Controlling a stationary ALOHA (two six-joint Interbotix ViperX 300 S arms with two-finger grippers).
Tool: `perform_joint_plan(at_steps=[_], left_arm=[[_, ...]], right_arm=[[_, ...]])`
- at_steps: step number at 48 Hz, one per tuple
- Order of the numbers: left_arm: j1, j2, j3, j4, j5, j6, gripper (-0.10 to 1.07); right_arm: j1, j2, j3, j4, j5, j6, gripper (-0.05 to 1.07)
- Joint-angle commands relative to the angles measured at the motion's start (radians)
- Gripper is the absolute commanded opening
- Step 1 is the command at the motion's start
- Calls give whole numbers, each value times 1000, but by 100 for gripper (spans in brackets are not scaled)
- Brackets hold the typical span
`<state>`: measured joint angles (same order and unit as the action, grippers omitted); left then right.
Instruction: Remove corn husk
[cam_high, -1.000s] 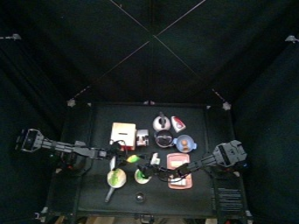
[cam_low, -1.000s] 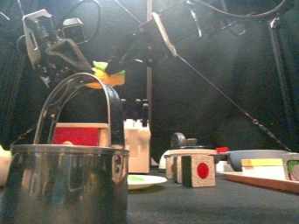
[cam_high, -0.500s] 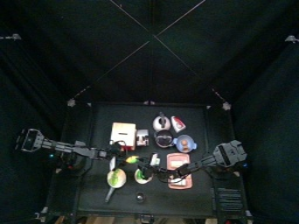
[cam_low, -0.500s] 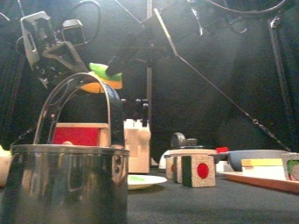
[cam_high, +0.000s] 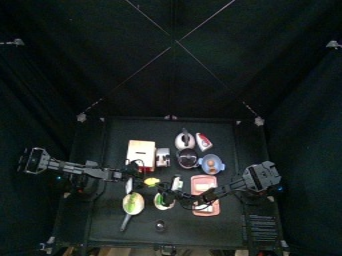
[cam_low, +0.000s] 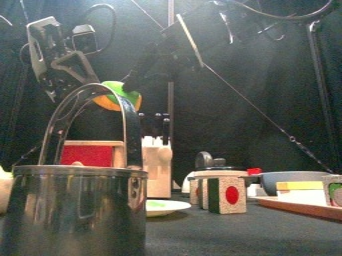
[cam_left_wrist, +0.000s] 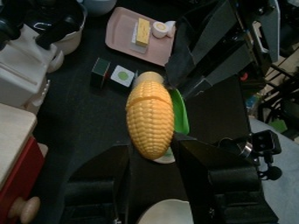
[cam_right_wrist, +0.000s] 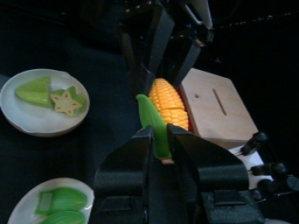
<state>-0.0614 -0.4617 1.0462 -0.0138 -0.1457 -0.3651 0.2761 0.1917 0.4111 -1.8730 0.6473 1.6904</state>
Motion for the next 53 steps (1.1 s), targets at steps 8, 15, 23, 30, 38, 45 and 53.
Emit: perform_joint_plan(at_steps=[8,15,23,30,38,45,53], left_arm=[[6,-2,-20,-2,-46,-2,61],[6,-2,-20,-2,-46,-3,60],[6,-2,-20,-2,-46,-3,60],[6,-2,-18,-3,-46,-3,60],[6,-2,-18,-2,-46,-2,61],[6,-2,-9,34,-46,5,63],[-2,-9,-17,121,-46,-2,70]], right_arm=[[-6,-11,-34,12,-46,0,54],[-8,-8,-34,25,-46,0,54],[-9,2,-34,35,-49,-2,52],[-9,12,-34,37,-57,-2,45],[-14,14,-34,37,-101,-2,39],[-14,2,-28,44,-100,-2,38],[-14,-6,-23,44,-100,-2,38]])
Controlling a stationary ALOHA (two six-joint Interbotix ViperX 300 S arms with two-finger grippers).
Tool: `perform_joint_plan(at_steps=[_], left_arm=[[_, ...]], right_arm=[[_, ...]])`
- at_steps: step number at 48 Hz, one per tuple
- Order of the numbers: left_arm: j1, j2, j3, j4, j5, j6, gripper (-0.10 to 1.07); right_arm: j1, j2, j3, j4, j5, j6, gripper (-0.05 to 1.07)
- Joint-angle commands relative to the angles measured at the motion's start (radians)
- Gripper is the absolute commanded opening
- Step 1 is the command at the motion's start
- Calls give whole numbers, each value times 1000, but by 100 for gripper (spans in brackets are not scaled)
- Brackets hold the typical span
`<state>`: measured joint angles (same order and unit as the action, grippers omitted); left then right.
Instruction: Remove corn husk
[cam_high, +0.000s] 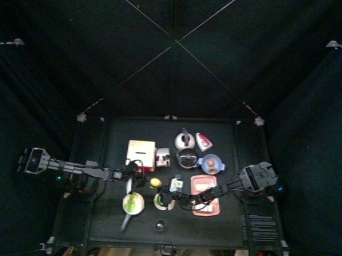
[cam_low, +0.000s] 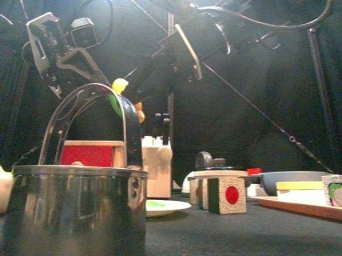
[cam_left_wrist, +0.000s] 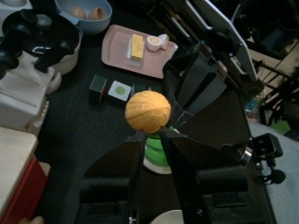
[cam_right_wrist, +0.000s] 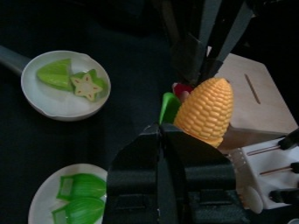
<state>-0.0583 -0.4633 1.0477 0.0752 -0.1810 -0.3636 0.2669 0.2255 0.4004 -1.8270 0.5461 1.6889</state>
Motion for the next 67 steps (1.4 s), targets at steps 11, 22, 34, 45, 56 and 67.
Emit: perform_joint_plan(at_steps=[11,22,34,45,56,67], left_arm=[[-5,-8,-23,-9,-38,-6,95],[0,8,-23,-81,-97,-2,102],[6,66,-55,-89,-104,0,102],[26,117,-86,-109,-104,-3,101],[37,149,-101,-124,-104,-2,96],[41,146,-100,-124,-101,-2,77]], right_arm=[[-5,-41,-12,-2,12,0,38],[-6,-41,-15,-3,12,0,38],[-6,-43,-18,-5,15,-2,38],[-5,-44,-20,-8,17,-2,38],[-6,-46,-20,-8,18,-2,38],[-5,-44,-18,-8,18,0,38]])
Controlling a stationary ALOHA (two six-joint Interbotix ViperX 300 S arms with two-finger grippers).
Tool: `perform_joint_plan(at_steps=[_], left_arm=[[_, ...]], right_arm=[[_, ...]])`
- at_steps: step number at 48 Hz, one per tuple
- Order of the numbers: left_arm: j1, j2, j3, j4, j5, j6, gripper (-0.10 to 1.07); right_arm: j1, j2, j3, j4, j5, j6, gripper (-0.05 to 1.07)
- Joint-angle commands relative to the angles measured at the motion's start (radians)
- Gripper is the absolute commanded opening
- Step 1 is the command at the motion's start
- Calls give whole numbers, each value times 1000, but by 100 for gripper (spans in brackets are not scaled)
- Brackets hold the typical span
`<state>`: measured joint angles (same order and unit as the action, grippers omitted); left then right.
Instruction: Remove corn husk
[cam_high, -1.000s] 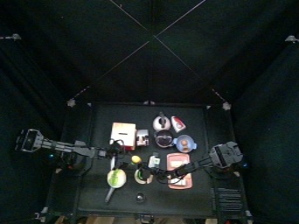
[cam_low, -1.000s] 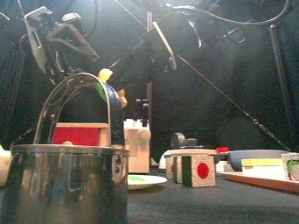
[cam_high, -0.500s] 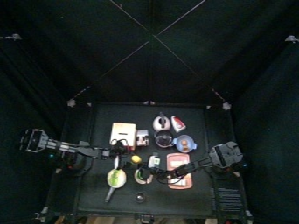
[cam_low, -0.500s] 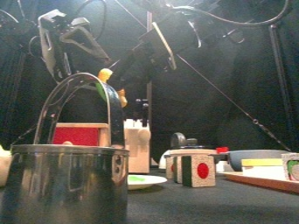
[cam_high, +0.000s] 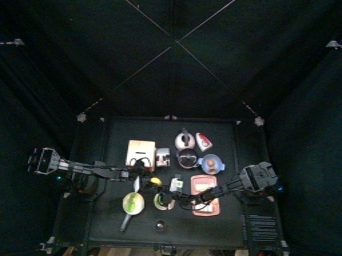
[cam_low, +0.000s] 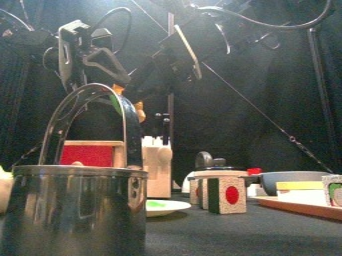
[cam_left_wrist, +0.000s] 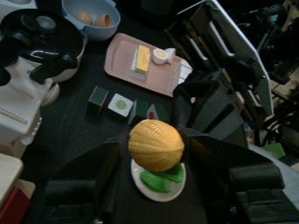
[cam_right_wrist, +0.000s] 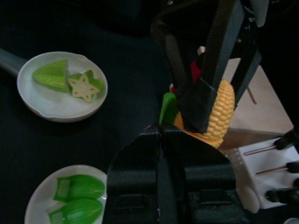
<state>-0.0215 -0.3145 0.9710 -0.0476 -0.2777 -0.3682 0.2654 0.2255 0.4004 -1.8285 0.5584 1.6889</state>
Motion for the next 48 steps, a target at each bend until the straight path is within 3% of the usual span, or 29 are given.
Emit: perform_joint_plan(at_steps=[1,10,48], left_arm=[[5,-3,-23,-2,-5,3,76],[12,-15,-15,-2,-5,3,66],[41,-61,29,-14,-8,2,65]], right_arm=[[-3,-44,-18,-6,6,-2,38],[-2,-46,-17,-3,6,0,38],[46,-35,-28,14,-29,2,37]])
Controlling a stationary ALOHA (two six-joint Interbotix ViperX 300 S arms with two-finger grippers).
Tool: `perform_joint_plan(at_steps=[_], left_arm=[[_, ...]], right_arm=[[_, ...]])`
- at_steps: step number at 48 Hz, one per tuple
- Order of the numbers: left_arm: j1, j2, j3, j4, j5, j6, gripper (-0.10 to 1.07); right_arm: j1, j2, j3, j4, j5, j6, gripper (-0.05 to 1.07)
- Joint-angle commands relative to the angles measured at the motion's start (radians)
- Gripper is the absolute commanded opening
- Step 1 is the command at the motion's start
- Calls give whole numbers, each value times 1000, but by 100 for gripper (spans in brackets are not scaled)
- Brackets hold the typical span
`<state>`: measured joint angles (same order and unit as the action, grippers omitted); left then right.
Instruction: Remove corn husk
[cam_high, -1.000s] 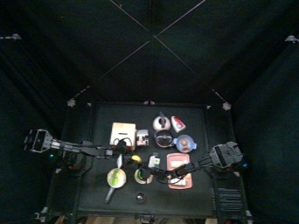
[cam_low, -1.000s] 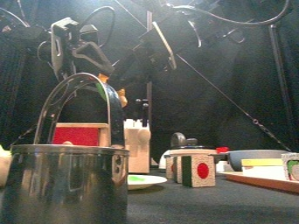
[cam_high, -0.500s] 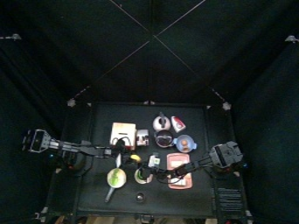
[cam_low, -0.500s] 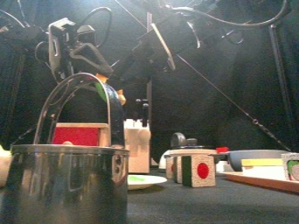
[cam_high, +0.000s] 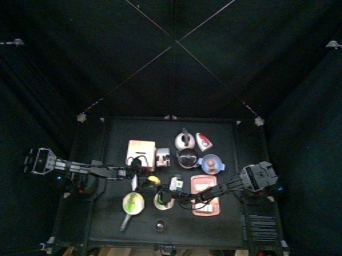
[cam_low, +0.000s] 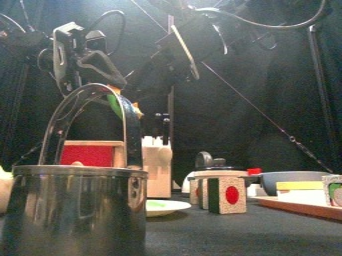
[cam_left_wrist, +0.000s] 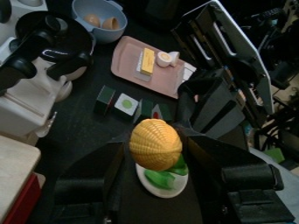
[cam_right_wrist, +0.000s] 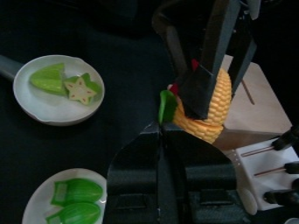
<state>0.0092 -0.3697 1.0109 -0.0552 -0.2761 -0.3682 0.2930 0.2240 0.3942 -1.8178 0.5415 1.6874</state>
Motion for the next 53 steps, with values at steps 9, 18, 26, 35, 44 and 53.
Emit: perform_joint_plan(at_steps=[9,18,26,35,44,53], left_arm=[[11,-8,-9,-6,-9,2,65],[12,-8,-9,-6,-9,3,65],[11,-8,-9,-5,-9,3,65],[11,-8,-9,-6,-9,3,65],[12,-8,-8,-5,-9,5,65],[12,-8,-9,-5,-9,5,65]], right_arm=[[26,-25,-35,14,-34,5,37],[34,-15,-43,29,-54,5,37],[41,-6,-49,43,-64,5,37],[48,3,-57,57,-80,5,37],[54,3,-58,67,-84,5,37],[63,6,-63,77,-103,5,37]])
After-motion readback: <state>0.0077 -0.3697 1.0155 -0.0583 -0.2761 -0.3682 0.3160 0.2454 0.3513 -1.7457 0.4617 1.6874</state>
